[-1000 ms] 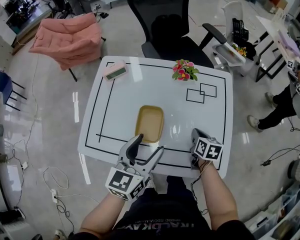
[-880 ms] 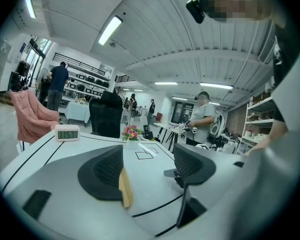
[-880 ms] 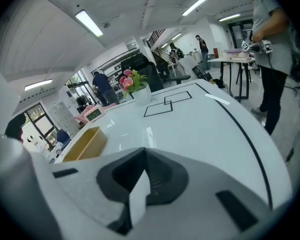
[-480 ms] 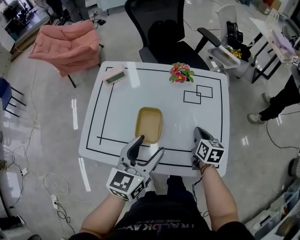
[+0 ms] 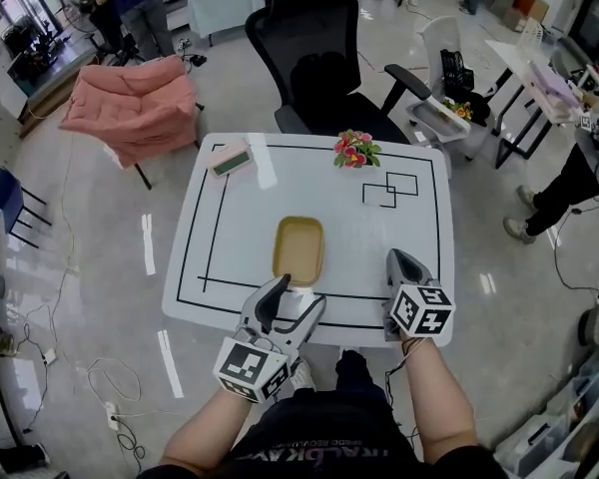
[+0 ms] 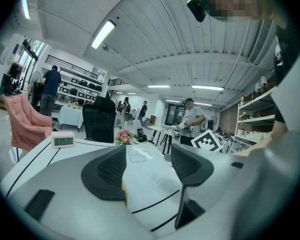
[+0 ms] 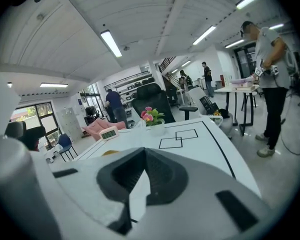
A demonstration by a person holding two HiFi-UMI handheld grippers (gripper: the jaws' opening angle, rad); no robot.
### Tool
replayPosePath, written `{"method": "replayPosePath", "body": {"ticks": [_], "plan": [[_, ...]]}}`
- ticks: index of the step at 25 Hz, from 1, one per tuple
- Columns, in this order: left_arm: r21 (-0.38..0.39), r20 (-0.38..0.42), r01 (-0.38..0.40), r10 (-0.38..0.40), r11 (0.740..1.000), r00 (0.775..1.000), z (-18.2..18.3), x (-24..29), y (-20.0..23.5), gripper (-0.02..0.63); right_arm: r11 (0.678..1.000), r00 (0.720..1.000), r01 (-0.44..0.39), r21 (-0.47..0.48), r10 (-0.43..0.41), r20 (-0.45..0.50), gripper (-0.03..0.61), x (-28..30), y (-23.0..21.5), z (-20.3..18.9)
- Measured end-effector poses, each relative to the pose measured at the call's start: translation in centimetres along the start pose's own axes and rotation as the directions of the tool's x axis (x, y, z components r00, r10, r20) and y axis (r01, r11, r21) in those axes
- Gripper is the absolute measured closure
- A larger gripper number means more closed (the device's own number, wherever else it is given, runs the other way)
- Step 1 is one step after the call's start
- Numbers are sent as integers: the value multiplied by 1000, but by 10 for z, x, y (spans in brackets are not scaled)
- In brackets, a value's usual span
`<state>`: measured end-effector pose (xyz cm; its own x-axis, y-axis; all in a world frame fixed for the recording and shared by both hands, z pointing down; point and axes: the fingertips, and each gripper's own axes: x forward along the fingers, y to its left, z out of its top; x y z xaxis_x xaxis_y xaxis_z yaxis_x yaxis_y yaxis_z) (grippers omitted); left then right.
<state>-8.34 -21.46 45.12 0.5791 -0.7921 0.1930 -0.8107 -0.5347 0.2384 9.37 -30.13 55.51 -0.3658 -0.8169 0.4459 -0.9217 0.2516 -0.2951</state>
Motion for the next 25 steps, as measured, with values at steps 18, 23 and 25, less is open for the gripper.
{"method": "replayPosePath", "body": {"ticks": [18,23,25], "plan": [[52,56,66,-69,996,996,21,-57,-3,546,994,963,-41,-97,65,262,577,-96,95,70],[58,62,74,-78,996,995,23,-72,-4,601,992,948,-43,-122,79,308,577,-123,119,79],[60,64,81,-85,995,994,23,-77,-9,609,990,943,-43,-134,84,320,577,-136,125,81]]}}
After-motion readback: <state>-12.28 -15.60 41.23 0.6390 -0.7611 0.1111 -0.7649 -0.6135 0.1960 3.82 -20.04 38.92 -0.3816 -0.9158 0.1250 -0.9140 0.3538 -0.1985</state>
